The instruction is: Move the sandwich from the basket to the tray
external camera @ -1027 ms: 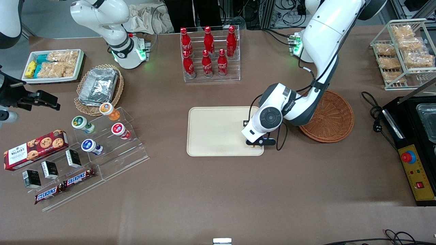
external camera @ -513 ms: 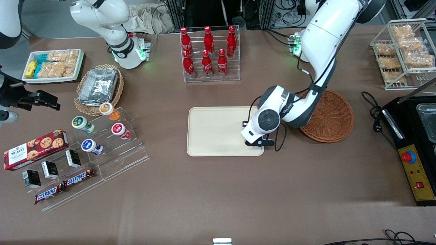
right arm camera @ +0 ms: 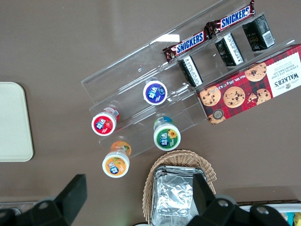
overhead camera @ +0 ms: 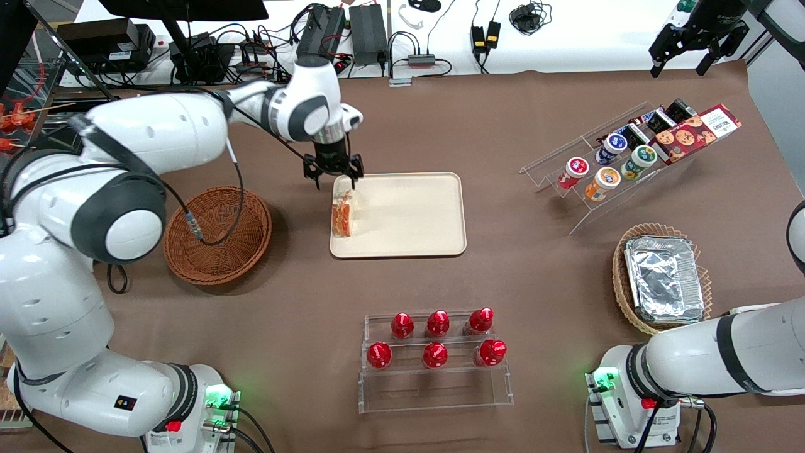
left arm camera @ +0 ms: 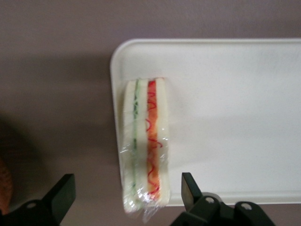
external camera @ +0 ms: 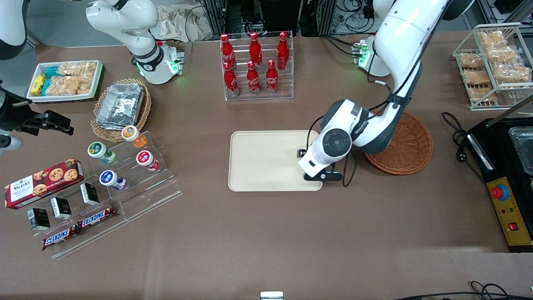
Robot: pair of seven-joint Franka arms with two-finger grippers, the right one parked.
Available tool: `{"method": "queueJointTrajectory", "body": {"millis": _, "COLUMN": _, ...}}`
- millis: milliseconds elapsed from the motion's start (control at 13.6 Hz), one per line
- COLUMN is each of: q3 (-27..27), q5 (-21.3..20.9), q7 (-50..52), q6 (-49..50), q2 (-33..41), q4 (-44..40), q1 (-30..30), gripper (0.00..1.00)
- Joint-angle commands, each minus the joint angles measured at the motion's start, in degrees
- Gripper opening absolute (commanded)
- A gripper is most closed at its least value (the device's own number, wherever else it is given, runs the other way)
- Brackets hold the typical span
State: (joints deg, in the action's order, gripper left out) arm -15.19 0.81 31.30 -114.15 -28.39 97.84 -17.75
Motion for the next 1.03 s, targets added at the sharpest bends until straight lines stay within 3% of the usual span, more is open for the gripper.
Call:
{"method": "queueJointTrajectory", "body": {"millis": 0, "q3": -0.01, "q5": -0.72, "q7": -1.14, "q6": 4.80, "q2": 4.56, "q4": -0.72, "q1": 2.53, "gripper": 1.00}}
{"method": "queueJointTrajectory", "body": {"millis": 293, "q3": 0.07, "q5": -0.98, "q7": -6.67, "q6": 9.37, "q2": 9.92, "q4": -0.55, "q1": 6.92, "gripper": 1.00}}
{"method": "queueJointTrajectory", "body": {"millis": 660, "q3": 0.42, "q5": -4.23, "q7": -18.44, "q6": 16.23, "q2": 16.16, "q4": -0.72, "q1": 13.87, "gripper": 1.00}}
{"method": "queueJointTrajectory", "body": {"millis": 953, "q3": 6.13, "q5": -4.14, "q7": -26.36, "q6": 19.31, "q2": 20.99, "q4": -1.25, "q1": 14.50, "gripper": 1.00}}
